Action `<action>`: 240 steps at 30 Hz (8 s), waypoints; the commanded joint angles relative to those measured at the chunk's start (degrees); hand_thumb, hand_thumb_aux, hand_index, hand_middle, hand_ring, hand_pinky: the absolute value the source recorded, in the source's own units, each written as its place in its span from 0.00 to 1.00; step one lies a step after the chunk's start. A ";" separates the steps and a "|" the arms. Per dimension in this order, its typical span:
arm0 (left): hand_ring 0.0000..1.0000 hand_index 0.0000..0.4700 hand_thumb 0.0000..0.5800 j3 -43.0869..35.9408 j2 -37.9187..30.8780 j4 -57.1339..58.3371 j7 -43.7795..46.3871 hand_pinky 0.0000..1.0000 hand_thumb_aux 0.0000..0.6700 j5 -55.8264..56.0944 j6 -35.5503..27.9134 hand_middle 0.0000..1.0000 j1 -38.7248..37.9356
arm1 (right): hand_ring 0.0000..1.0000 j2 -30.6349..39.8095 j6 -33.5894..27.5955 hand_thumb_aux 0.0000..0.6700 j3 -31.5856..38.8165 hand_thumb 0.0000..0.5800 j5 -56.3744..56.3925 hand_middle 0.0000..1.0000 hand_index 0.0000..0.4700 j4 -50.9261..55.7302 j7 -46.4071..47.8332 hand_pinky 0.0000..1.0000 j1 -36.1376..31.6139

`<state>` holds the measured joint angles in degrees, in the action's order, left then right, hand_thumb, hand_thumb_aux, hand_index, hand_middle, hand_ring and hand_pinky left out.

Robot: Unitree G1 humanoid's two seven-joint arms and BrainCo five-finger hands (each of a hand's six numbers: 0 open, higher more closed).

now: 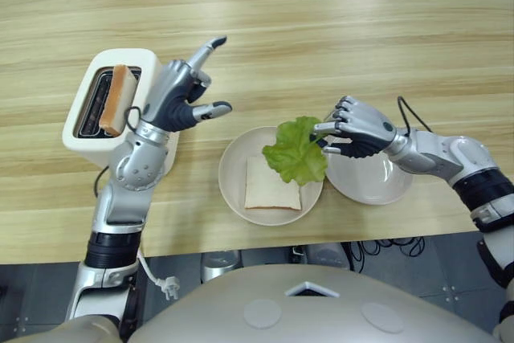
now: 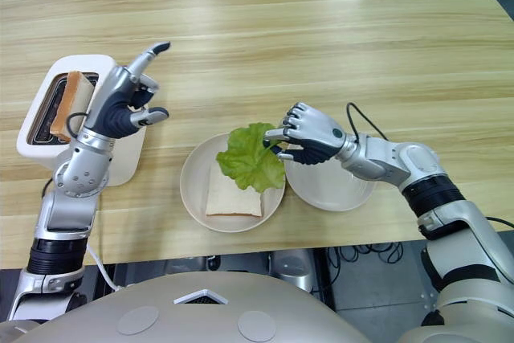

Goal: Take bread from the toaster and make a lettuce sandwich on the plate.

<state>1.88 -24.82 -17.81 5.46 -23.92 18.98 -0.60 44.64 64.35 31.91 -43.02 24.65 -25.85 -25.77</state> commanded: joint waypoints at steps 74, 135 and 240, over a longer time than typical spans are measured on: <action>0.00 0.98 1.00 14.88 -10.17 -0.33 3.60 0.00 1.00 -18.98 -27.67 0.00 -15.48 | 0.00 -8.08 -6.02 0.00 -5.09 0.00 -7.43 0.00 0.00 13.22 0.57 0.00 -1.13; 1.00 0.98 1.00 -5.93 0.66 3.83 25.94 1.00 1.00 26.76 -22.19 1.00 7.58 | 0.00 -0.87 -4.94 0.00 -17.16 0.00 19.17 0.00 0.00 -17.39 12.33 0.00 15.50; 1.00 0.98 1.00 -2.62 -3.70 -9.08 22.66 1.00 1.00 36.64 -6.64 1.00 -22.99 | 1.00 -7.62 -23.99 1.00 -15.47 1.00 62.51 1.00 0.98 -25.58 50.35 1.00 30.00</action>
<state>-1.34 -26.98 -24.89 23.46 7.69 12.98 -21.38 35.75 45.14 16.84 10.44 2.85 19.57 2.52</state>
